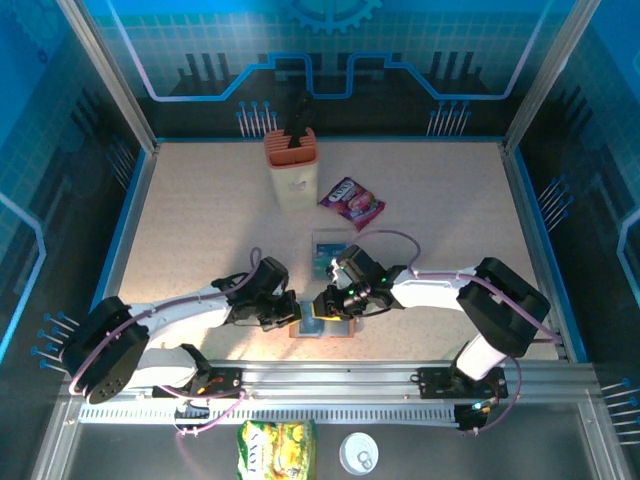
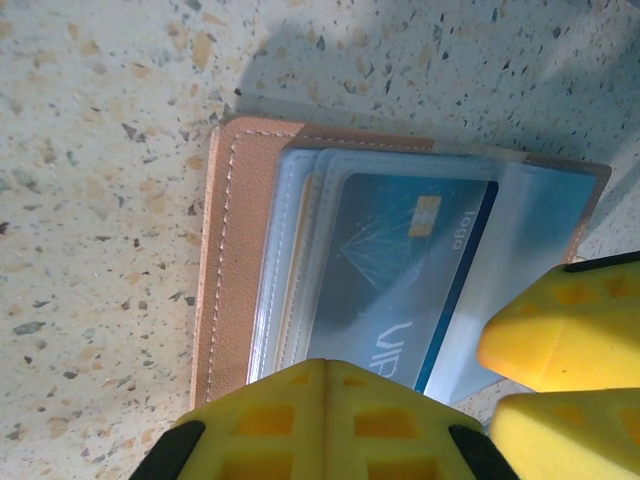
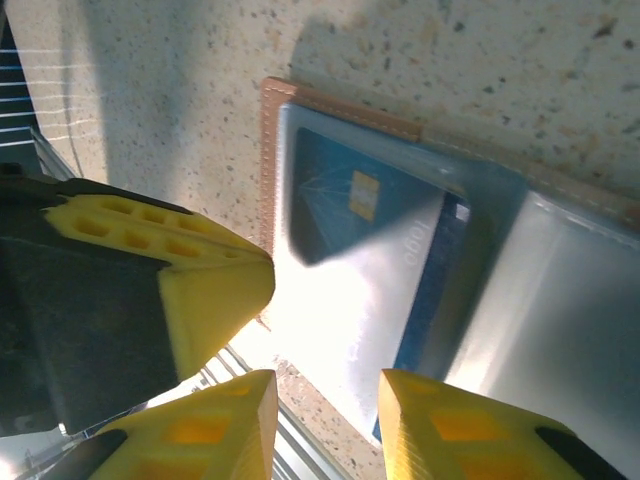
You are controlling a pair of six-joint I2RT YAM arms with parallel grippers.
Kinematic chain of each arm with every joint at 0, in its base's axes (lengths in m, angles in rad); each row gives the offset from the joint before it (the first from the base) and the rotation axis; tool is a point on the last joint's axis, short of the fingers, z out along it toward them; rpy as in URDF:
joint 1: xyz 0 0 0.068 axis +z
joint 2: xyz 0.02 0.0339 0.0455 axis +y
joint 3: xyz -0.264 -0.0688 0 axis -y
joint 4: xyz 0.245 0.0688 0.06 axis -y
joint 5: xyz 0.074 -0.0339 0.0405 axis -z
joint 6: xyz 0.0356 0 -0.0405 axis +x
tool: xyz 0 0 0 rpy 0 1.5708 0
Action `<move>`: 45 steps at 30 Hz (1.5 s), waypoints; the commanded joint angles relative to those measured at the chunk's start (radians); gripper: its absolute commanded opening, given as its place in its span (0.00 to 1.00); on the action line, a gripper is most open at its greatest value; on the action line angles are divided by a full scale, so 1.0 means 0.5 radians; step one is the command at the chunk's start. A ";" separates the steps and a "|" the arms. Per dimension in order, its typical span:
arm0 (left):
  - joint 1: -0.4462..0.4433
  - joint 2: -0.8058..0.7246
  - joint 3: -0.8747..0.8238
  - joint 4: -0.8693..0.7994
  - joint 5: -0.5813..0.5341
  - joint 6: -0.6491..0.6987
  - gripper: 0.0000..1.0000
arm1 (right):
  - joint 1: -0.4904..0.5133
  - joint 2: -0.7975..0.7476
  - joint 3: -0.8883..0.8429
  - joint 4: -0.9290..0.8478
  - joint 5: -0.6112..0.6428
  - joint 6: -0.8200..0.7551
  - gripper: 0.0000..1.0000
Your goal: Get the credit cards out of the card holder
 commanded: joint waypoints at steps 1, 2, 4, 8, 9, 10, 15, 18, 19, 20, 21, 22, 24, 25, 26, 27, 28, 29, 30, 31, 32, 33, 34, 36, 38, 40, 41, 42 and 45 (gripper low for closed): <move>0.012 0.026 0.009 0.016 0.040 0.019 0.02 | 0.032 0.035 -0.031 0.078 -0.034 0.025 0.33; 0.014 0.032 0.013 0.011 0.040 0.019 0.02 | 0.032 0.043 -0.032 0.083 -0.034 0.025 0.33; 0.012 0.047 0.020 -0.001 0.040 0.025 0.01 | 0.032 0.056 -0.030 0.092 -0.040 0.028 0.33; 0.014 0.086 0.044 -0.042 0.034 0.050 0.01 | 0.030 0.069 -0.025 0.109 -0.049 0.033 0.32; 0.014 0.096 0.047 -0.051 0.033 0.055 0.01 | 0.031 0.070 -0.024 0.110 -0.052 0.034 0.31; 0.014 0.105 0.050 -0.059 0.032 0.058 0.01 | 0.031 0.072 -0.019 0.116 -0.058 0.033 0.30; 0.012 0.110 0.063 -0.096 0.018 0.068 0.00 | 0.030 0.092 -0.018 0.128 -0.061 0.036 0.29; 0.012 0.098 0.067 -0.122 0.012 0.077 0.00 | 0.032 0.118 -0.014 0.145 -0.067 0.041 0.29; 0.014 0.093 0.067 -0.130 0.005 0.077 0.00 | 0.032 0.124 -0.014 0.146 -0.068 0.041 0.29; 0.013 0.087 0.066 -0.141 0.002 0.080 0.00 | 0.030 0.127 -0.012 0.133 -0.060 0.035 0.29; 0.013 0.080 0.067 -0.150 0.000 0.079 0.00 | 0.031 0.128 -0.006 0.103 -0.047 0.021 0.29; 0.011 0.073 0.066 -0.157 -0.001 0.080 0.00 | 0.030 0.125 0.001 0.067 -0.027 0.003 0.29; 0.012 0.057 0.067 -0.169 -0.009 0.080 0.00 | 0.032 0.117 0.007 0.009 0.000 -0.022 0.29; 0.014 0.052 0.066 -0.174 -0.013 0.080 0.00 | 0.030 0.113 0.007 -0.017 0.009 -0.034 0.29; 0.014 0.046 0.066 -0.179 -0.017 0.078 0.00 | 0.031 0.108 0.006 -0.037 0.020 -0.043 0.29; 0.012 0.040 0.070 -0.184 -0.018 0.080 0.01 | 0.029 0.103 0.006 -0.047 0.024 -0.046 0.29; 0.013 0.037 0.072 -0.191 -0.018 0.080 0.01 | 0.031 0.100 -0.001 -0.051 0.028 -0.046 0.29; 0.014 0.036 0.073 -0.194 -0.020 0.080 0.01 | 0.032 0.097 -0.002 -0.056 0.032 -0.046 0.29; 0.012 0.036 0.073 -0.197 -0.020 0.081 0.01 | 0.030 0.094 -0.002 -0.063 0.031 -0.051 0.29; 0.014 0.036 0.072 -0.199 -0.019 0.083 0.01 | 0.030 0.094 -0.001 -0.066 0.036 -0.052 0.29; 0.014 0.036 0.074 -0.199 -0.020 0.080 0.01 | 0.032 0.091 -0.002 -0.069 0.034 -0.052 0.29; 0.013 0.036 0.072 -0.198 -0.018 0.083 0.01 | 0.032 0.085 -0.002 -0.071 0.034 -0.054 0.29; 0.014 0.037 0.072 -0.200 -0.017 0.083 0.01 | 0.030 0.080 -0.003 -0.072 0.039 -0.054 0.29; 0.014 0.037 0.072 -0.200 -0.017 0.080 0.01 | 0.032 0.058 -0.001 -0.074 0.043 -0.049 0.29; 0.012 0.036 0.072 -0.197 -0.016 0.080 0.01 | 0.032 0.033 0.004 -0.096 0.063 -0.059 0.29; 0.012 0.039 0.075 -0.195 -0.017 0.080 0.01 | 0.031 0.008 0.017 -0.140 0.084 -0.082 0.29; 0.011 0.039 0.081 -0.194 -0.012 0.078 0.01 | 0.032 -0.002 0.023 -0.159 0.092 -0.093 0.29; 0.013 0.039 0.090 -0.194 -0.007 0.078 0.01 | 0.031 -0.012 0.026 -0.180 0.098 -0.101 0.29; 0.013 0.025 0.131 -0.224 -0.004 0.089 0.01 | 0.030 -0.034 0.033 -0.207 0.084 -0.111 0.29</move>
